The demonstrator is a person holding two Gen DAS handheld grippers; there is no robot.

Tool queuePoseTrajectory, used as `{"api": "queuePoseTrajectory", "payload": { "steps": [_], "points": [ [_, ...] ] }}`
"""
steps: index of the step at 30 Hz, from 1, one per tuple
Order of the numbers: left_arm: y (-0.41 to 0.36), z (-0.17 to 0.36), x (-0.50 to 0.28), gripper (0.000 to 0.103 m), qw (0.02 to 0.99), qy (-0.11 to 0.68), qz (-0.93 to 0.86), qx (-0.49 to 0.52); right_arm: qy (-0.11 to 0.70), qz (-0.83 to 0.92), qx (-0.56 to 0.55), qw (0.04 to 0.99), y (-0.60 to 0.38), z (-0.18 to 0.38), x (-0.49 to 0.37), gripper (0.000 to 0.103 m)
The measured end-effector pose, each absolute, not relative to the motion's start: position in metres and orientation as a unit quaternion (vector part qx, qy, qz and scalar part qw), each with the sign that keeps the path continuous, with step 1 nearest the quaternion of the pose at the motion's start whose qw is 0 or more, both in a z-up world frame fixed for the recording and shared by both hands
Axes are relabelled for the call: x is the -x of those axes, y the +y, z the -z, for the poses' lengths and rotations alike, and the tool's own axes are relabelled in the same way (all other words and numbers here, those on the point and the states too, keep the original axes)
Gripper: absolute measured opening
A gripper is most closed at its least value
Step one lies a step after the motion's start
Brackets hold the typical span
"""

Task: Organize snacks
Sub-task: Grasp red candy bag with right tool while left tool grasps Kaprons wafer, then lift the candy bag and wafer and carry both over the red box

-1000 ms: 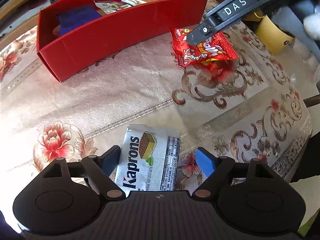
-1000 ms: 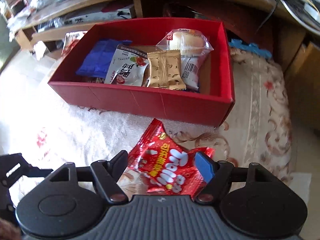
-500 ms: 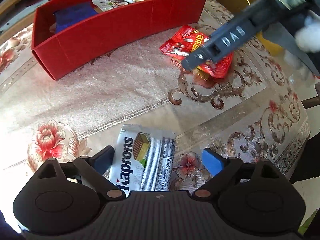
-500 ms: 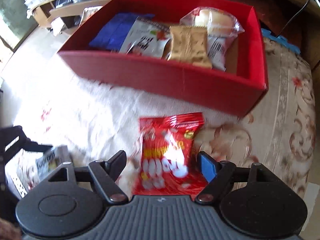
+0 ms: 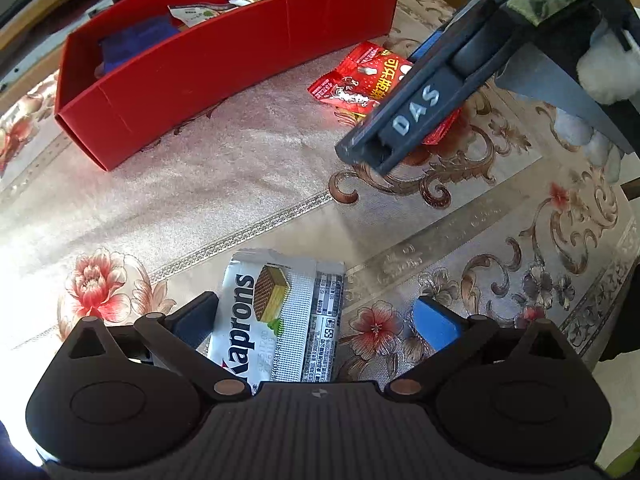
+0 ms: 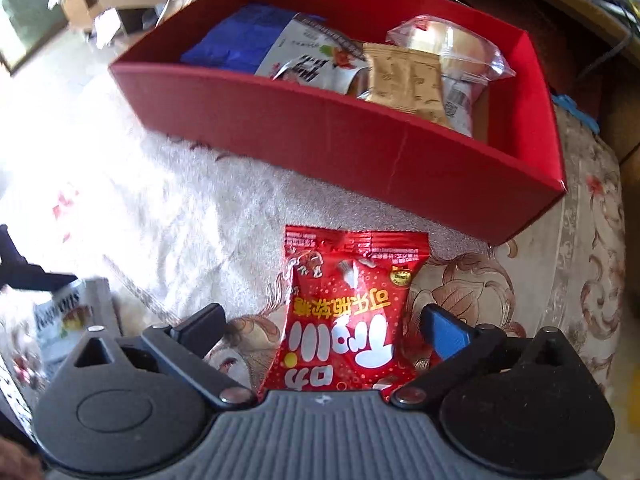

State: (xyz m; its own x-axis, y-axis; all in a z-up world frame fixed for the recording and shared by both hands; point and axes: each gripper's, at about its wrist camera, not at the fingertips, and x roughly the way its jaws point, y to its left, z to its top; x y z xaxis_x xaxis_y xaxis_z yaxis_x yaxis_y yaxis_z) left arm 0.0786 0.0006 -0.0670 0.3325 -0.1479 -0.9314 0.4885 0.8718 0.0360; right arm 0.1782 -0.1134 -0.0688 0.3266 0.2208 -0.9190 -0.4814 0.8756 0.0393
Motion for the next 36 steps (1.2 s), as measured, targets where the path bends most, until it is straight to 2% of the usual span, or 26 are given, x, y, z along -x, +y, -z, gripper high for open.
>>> {"api": "queuePoseTrajectory", "payload": {
  "steps": [5, 8, 10, 13, 15, 19, 36],
  "points": [
    [0.006, 0.065, -0.081, 0.102, 0.802, 0.545, 0.199, -0.142, 0.535, -0.213, 0.117, 0.810, -0.112, 0.069, -0.174, 0.103],
    [0.003, 0.066, -0.078, 0.100, 0.806, 0.540, 0.188, -0.155, 0.537, -0.202, 0.114, 0.811, -0.118, 0.064, -0.163, 0.085],
    [0.004, 0.062, -0.074, 0.094, 0.810, 0.538, 0.178, -0.150, 0.536, -0.200, 0.113, 0.813, -0.126, 0.056, -0.156, 0.065],
    [0.005, 0.056, -0.069, 0.079, 0.816, 0.536, 0.167, -0.141, 0.536, -0.193, 0.119, 0.813, -0.128, 0.051, -0.143, 0.054],
    [0.005, 0.053, -0.065, 0.065, 0.819, 0.533, 0.161, -0.138, 0.535, -0.188, 0.125, 0.815, -0.129, 0.048, -0.135, 0.052],
    [0.005, 0.052, -0.058, 0.065, 0.821, 0.532, 0.154, -0.139, 0.530, -0.183, 0.120, 0.819, -0.138, 0.039, -0.121, 0.049],
    [0.007, 0.019, -0.061, 0.065, 0.855, 0.488, 0.131, -0.116, 0.480, -0.182, 0.078, 0.855, -0.148, -0.003, -0.103, 0.049]
  ]
}}
